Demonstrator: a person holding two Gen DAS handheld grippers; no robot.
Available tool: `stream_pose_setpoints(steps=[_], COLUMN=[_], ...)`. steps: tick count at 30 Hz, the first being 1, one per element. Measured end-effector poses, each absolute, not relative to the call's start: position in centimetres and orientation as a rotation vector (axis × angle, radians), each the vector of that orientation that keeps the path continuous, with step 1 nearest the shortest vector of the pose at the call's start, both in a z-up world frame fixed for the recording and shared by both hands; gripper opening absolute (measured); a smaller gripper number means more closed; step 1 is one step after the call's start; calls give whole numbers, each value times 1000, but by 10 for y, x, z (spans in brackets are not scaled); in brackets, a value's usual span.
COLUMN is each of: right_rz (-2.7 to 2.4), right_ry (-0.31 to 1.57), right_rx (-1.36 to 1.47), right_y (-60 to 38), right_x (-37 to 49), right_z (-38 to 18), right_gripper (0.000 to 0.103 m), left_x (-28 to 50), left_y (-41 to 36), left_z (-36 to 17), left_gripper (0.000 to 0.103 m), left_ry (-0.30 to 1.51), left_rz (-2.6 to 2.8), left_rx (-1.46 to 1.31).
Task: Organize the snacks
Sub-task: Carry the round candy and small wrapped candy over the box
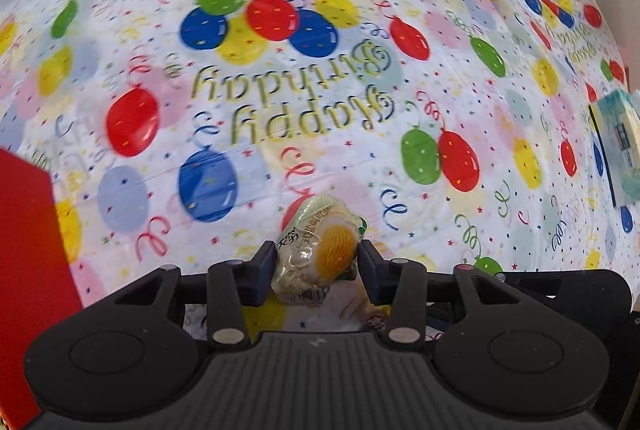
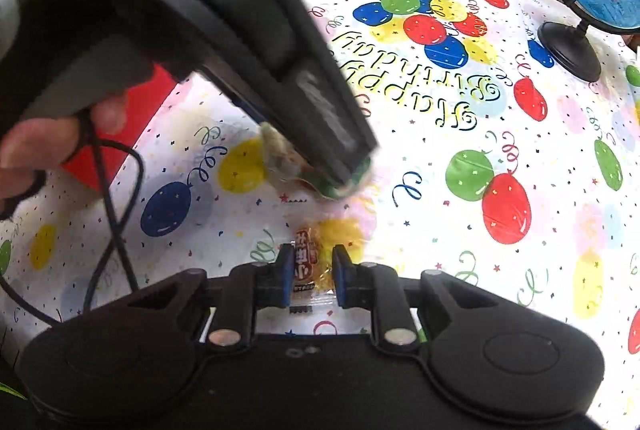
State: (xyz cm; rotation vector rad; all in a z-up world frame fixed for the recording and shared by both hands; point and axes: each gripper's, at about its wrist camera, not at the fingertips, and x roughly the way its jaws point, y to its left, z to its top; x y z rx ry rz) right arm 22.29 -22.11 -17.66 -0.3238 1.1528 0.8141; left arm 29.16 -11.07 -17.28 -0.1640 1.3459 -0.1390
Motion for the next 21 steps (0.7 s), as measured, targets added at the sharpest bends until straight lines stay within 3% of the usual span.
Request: stream_pose_setpoints(steps=[21], right_rz=[658], right_ry=[1143], right_rx=[-18], right_y=[-260], right_x=[195], right_z=[-104], right_gripper=[16], left_x=[216], left_y=[-92], left_z=[-101], left_gripper=[41], left_ry=[1226], left_rz=[-46], left_rx=[-244])
